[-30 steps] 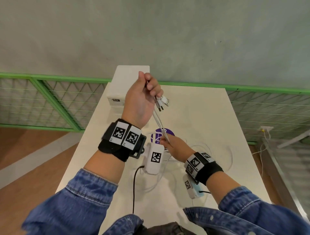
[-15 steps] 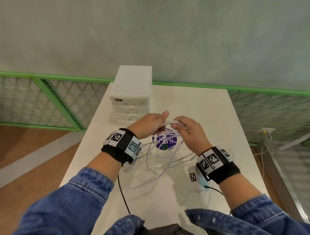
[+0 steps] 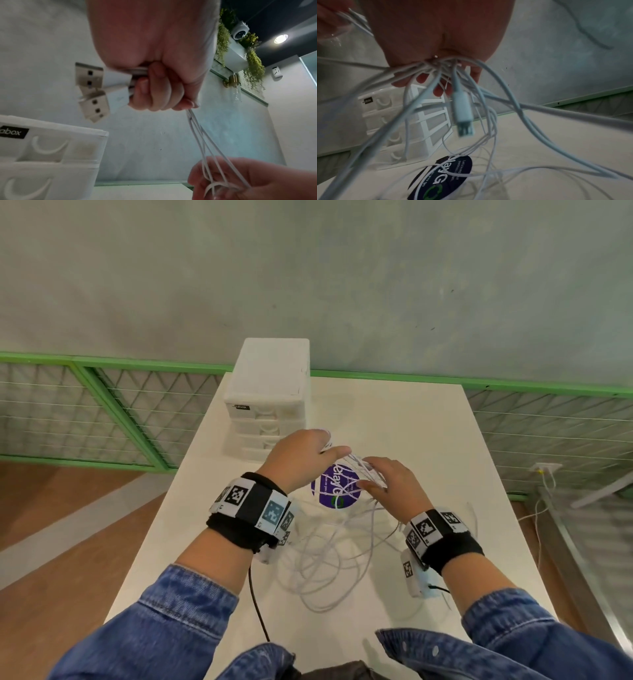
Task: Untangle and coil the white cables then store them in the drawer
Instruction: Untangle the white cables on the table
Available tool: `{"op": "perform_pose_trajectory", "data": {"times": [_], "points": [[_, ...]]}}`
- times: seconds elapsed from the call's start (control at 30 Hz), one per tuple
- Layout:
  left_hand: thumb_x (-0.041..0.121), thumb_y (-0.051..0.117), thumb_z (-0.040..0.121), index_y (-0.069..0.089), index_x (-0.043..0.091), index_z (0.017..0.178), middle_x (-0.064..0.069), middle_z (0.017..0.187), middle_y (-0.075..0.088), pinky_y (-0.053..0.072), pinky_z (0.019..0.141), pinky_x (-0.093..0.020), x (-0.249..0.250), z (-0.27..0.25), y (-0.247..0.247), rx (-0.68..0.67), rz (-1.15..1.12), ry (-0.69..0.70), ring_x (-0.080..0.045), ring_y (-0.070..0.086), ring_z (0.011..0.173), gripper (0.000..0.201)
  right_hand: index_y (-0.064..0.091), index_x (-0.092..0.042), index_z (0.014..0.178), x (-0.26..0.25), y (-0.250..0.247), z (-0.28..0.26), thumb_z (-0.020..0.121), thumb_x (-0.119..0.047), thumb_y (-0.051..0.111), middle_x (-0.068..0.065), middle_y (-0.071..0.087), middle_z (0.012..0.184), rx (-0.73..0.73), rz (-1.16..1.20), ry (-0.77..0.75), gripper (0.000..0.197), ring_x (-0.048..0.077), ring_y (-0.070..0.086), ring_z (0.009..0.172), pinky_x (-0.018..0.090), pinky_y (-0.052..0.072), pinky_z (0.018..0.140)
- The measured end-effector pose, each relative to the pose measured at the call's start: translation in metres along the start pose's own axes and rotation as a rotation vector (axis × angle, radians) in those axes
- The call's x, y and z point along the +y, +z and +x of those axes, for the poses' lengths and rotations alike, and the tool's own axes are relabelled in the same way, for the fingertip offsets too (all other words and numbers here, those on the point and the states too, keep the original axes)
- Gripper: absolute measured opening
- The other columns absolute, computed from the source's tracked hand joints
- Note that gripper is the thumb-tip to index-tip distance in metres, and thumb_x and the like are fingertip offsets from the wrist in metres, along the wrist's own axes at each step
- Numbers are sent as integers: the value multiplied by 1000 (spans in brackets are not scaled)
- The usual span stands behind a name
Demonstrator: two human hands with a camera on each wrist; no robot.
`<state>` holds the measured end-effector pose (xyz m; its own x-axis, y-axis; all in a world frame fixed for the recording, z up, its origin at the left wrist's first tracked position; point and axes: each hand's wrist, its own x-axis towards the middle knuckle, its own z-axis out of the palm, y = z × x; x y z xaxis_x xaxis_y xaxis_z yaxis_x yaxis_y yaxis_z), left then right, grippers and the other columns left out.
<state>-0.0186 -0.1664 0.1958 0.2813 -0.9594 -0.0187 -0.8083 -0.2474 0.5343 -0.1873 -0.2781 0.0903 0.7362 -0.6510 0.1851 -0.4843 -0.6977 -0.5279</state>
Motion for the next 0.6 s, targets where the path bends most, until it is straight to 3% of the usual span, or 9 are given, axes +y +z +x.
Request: {"op": "perform_pose_trajectory", "data": {"times": [0.17,0.3,0.47,0.6], "points": [[50,45,93,36,12,62,-20,82,64,44,68,-41,-4,1,-13,142,-28,-9,-33,58,73,50,52,-19,126,15,-1,-4,86,-31,55,5,61,125,47,-9,-4,42,26,60,109,45,49,89],[50,47,92,29,15,58,-21,80,65,48,71,-46,-12,0,-21,187,-74,-25,-35,58,73,52,61,-19,116,28,1,-14,88,-33,46,5,67,114,75,-53,97,36,28,63,101,41,48,88],[50,45,92,36,11,60,-14,71,61,43,65,-40,-21,-1,-24,301,-72,-108,-32,56,70,51,62,-24,110,38,-1,-12,91,-43,47,2,64,112,-12,-237,290,31,25,55,109,47,25,107],[50,44,93,46,4,72,-6,63,49,33,59,-35,-34,-4,-37,471,-53,-212,-32,49,69,51,63,-23,106,49,-8,-15,88,-46,51,0,61,115,-14,-247,373,32,22,50,115,49,16,111]]}}
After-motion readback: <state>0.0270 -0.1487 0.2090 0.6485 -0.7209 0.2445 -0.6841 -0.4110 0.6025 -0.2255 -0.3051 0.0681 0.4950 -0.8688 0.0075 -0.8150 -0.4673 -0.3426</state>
